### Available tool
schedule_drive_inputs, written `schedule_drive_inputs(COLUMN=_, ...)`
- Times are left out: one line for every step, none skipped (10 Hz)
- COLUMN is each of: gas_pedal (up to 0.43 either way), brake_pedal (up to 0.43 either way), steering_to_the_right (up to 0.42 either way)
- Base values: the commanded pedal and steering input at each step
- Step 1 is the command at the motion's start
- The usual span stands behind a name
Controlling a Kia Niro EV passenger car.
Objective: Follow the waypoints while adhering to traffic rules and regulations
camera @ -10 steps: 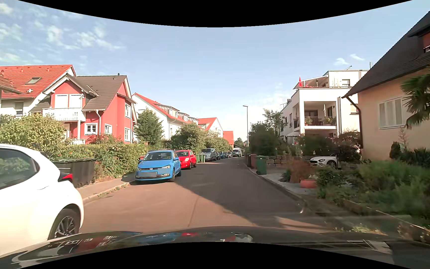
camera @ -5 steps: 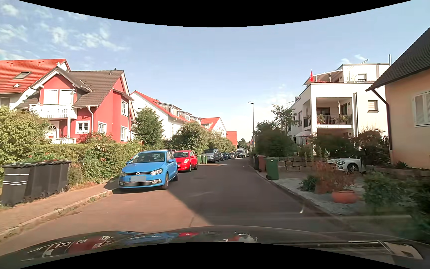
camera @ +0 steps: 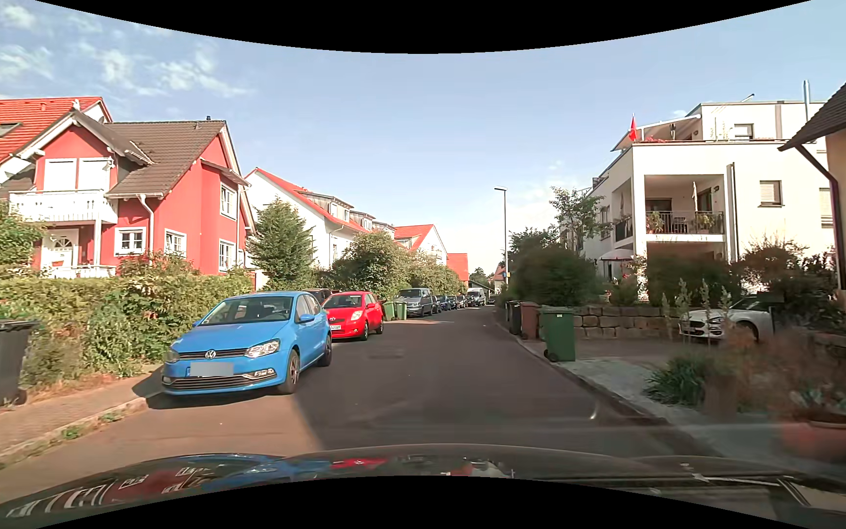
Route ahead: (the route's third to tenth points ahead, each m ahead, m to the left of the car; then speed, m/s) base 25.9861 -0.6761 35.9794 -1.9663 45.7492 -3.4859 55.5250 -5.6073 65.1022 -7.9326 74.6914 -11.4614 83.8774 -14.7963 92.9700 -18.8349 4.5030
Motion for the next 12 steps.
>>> schedule_drive_inputs(gas_pedal=0.118, brake_pedal=0.000, steering_to_the_right=0.006)
schedule_drive_inputs(gas_pedal=0.118, brake_pedal=0.000, steering_to_the_right=0.006)
schedule_drive_inputs(gas_pedal=0.118, brake_pedal=0.000, steering_to_the_right=0.005)
schedule_drive_inputs(gas_pedal=0.110, brake_pedal=0.000, steering_to_the_right=0.004)
schedule_drive_inputs(gas_pedal=0.110, brake_pedal=0.000, steering_to_the_right=0.005)
schedule_drive_inputs(gas_pedal=0.110, brake_pedal=0.000, steering_to_the_right=0.009)
schedule_drive_inputs(gas_pedal=0.110, brake_pedal=0.000, steering_to_the_right=0.010)
schedule_drive_inputs(gas_pedal=0.110, brake_pedal=0.000, steering_to_the_right=0.011)
schedule_drive_inputs(gas_pedal=0.110, brake_pedal=0.000, steering_to_the_right=0.011)
schedule_drive_inputs(gas_pedal=0.110, brake_pedal=0.000, steering_to_the_right=0.011)
schedule_drive_inputs(gas_pedal=0.110, brake_pedal=0.000, steering_to_the_right=0.011)
schedule_drive_inputs(gas_pedal=0.110, brake_pedal=0.000, steering_to_the_right=0.011)
